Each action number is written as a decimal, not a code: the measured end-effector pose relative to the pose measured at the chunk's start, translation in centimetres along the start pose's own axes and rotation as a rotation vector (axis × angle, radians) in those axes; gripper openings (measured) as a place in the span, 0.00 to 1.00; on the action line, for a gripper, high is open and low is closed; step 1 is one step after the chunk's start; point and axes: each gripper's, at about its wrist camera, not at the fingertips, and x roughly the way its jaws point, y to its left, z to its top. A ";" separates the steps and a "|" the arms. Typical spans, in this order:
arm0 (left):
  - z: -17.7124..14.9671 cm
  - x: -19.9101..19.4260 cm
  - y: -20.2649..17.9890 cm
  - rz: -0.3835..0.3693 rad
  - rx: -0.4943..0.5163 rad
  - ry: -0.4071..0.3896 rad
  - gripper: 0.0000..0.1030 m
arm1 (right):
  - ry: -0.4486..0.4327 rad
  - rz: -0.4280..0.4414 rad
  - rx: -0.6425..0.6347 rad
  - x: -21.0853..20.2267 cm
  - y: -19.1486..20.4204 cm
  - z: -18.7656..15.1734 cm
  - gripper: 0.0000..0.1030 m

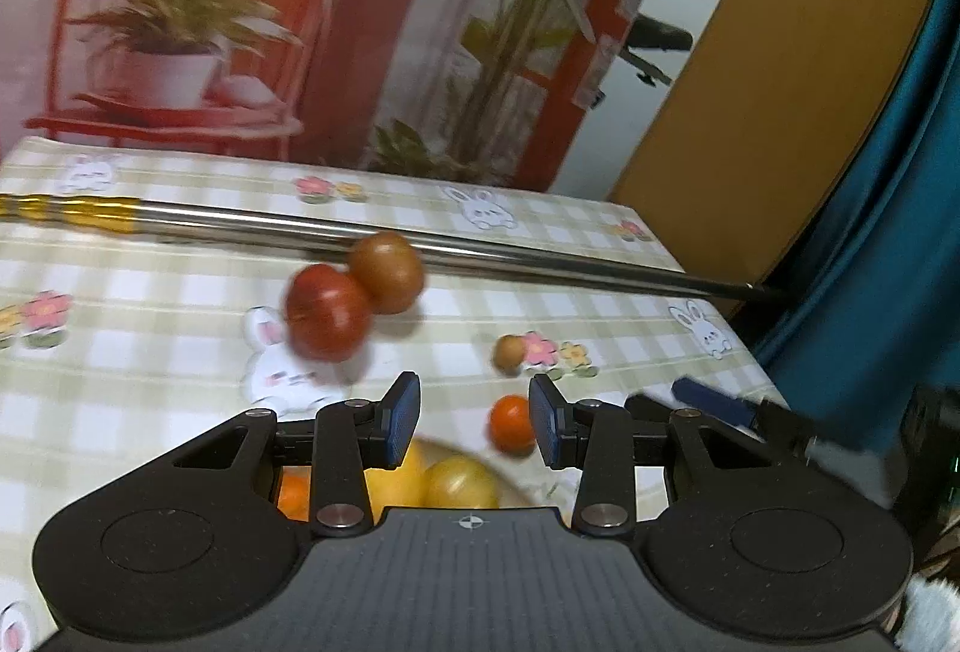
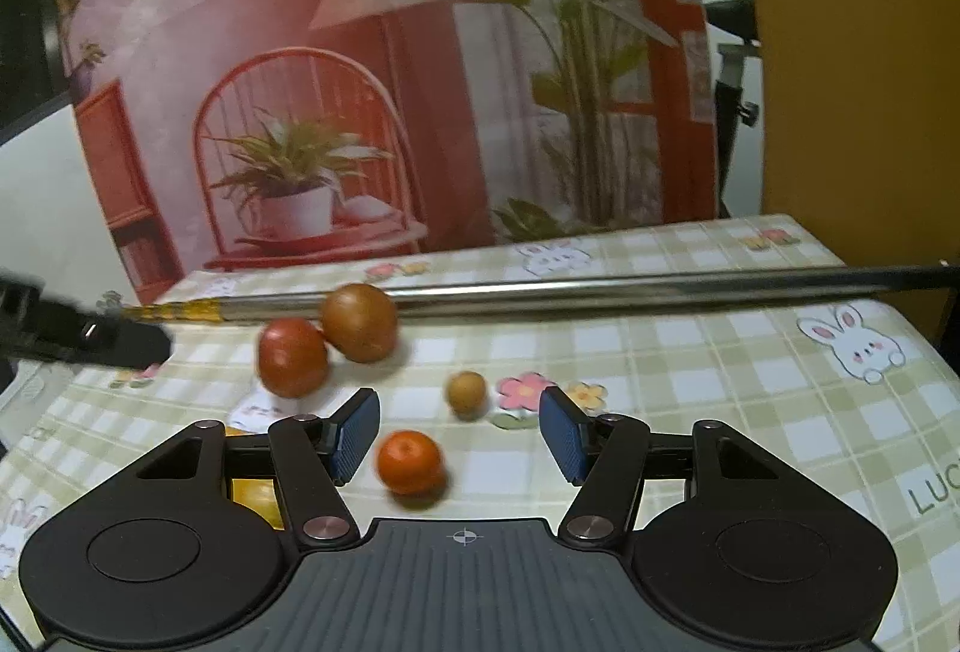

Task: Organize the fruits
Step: 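Move the left tool to a kiwi and close on it while the right tool reaches a tangerine, then close the right tool on the tangerine while the left tool lifts the kiwi, then carry kiwi and tangerine over the plate and open both tools, then move the right tool to the brown apple and close on it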

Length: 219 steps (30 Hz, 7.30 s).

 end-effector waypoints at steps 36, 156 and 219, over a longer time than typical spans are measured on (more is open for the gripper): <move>3.1 19.3 -3.2 0.073 0.069 0.230 0.27 | 0.053 0.017 0.133 4.3 -6.1 -3.7 0.54; -12.4 -1.4 2.1 0.071 -0.126 0.263 0.27 | 0.234 0.295 -0.203 -3.1 7.6 -6.6 0.38; -5.2 -8.1 6.1 0.302 -0.048 -0.116 0.50 | 0.059 0.234 -0.162 1.5 4.6 1.9 0.46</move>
